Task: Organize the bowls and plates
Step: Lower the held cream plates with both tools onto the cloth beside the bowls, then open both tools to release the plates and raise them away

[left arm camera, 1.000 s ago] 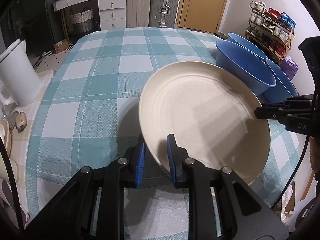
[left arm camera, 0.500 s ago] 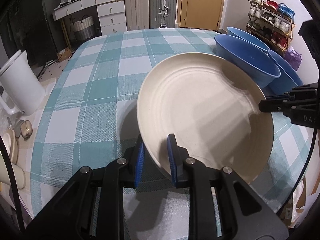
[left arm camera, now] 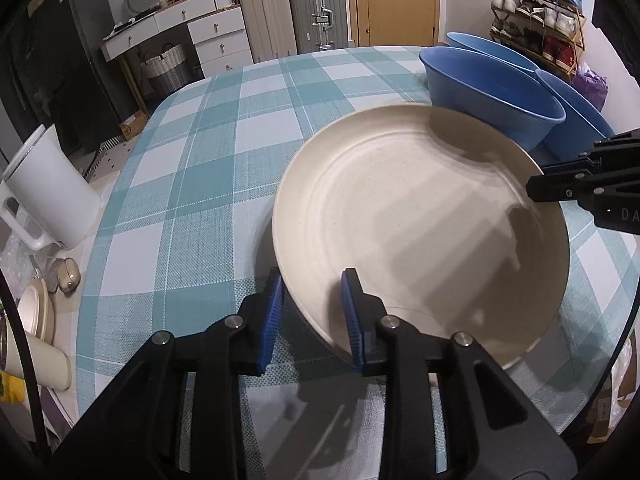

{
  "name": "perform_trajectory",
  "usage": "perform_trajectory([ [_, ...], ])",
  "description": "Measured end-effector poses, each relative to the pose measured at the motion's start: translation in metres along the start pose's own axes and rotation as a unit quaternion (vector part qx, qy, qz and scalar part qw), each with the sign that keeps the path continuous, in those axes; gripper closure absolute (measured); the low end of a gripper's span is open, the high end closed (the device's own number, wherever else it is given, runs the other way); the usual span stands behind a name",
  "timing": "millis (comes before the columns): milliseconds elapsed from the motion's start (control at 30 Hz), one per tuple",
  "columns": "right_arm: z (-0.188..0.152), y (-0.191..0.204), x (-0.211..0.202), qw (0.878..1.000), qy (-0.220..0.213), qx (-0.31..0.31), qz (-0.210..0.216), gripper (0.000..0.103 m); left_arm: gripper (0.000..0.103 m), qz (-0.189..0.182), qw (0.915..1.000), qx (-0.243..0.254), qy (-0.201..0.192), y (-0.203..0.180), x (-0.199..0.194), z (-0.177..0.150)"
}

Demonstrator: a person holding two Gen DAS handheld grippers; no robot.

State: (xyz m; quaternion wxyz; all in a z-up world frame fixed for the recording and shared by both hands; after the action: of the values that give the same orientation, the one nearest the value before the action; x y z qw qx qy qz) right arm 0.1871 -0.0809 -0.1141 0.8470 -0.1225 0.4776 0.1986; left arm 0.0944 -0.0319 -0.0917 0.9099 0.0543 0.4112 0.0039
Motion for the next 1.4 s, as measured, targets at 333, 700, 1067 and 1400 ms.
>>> perform_trajectory([
  [333, -0.003, 0.0, -0.002, 1.0, 0.002, 0.002, 0.008, 0.088, 0.075, -0.024, 0.9995, -0.019, 0.002, 0.003, -0.002, -0.001],
  [700, -0.004, 0.004, -0.029, 0.998, -0.022, 0.017, 0.047, 0.05, 0.045, -0.076, 0.9945, -0.071, -0.012, 0.016, -0.026, 0.012],
  [1067, 0.002, -0.01, -0.086, 0.993, -0.094, 0.057, 0.053, 0.004, 0.001, -0.105, 0.9903, -0.063, -0.066, -0.001, -0.077, 0.049],
  [1400, 0.006, -0.034, -0.151, 0.982, -0.162, 0.085, 0.048, 0.001, 0.001, -0.121, 0.9874, -0.054, -0.086, -0.018, -0.108, 0.084],
])
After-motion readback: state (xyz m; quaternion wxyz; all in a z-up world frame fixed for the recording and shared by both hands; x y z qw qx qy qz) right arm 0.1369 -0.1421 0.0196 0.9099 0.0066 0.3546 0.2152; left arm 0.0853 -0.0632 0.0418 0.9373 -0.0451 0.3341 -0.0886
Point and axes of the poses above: each gripper's, at about its wrist camera, not at the fingertips, and x roughly the way its jaws point, y to its left, z to its top, the point moved 8 cm from there along x, roughly the way its jaws point, and after that the axes turned 4 degrees about -y, right-handed, at the moved point
